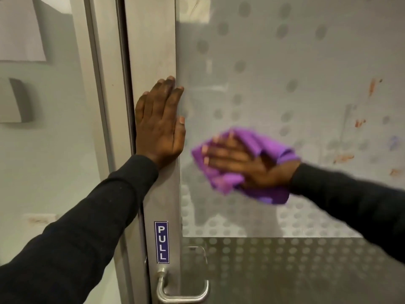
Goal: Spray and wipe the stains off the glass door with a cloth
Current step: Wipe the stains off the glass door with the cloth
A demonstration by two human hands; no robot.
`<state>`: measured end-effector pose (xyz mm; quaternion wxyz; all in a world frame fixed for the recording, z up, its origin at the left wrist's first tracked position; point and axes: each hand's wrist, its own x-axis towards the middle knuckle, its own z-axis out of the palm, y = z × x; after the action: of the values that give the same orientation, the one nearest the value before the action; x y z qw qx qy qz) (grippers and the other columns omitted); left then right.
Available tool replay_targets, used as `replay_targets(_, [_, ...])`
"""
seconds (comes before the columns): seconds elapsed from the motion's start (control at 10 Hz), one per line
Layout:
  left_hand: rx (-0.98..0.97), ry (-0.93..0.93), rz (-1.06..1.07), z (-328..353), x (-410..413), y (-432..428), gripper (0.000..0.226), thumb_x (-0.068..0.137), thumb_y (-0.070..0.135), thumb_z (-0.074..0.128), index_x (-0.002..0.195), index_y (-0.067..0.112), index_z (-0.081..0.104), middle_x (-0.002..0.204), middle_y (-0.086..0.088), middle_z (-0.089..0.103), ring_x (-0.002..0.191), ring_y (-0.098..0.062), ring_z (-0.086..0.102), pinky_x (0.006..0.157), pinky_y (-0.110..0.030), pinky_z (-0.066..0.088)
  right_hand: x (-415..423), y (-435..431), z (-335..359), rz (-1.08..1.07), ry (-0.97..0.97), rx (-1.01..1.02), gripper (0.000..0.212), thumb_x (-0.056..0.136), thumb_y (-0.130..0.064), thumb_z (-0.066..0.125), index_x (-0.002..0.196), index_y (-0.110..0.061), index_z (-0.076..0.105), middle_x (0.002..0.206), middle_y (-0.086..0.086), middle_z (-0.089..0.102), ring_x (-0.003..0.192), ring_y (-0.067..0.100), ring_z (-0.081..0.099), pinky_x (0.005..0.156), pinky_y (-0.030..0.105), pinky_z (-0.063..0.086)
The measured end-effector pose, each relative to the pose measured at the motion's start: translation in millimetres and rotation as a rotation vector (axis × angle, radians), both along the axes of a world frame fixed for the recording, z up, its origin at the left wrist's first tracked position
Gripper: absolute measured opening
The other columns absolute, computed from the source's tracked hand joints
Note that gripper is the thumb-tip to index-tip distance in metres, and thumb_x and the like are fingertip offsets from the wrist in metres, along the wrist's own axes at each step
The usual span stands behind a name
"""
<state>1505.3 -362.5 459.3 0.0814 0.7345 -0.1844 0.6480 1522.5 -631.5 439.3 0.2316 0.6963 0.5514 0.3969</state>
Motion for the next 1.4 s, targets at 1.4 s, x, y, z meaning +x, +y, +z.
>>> replay_targets(1.4, [0.005,0.046,-0.054,-0.4,-2.5,-0.3,0.06,0.1,0.045,0.029,0.148,0.01,0.038,0.156,-0.014,0.038,0.147,-0.027,0.031,0.12,-0.046,0.022,-5.8,43.8,56.5,-0.027,0.125,0.369,0.072,0.1,-0.035,0.051,0.161,-0.012,0.018,0.17,0.008,0.007,0.158,0.027,-0.003,0.127,0.05,0.001])
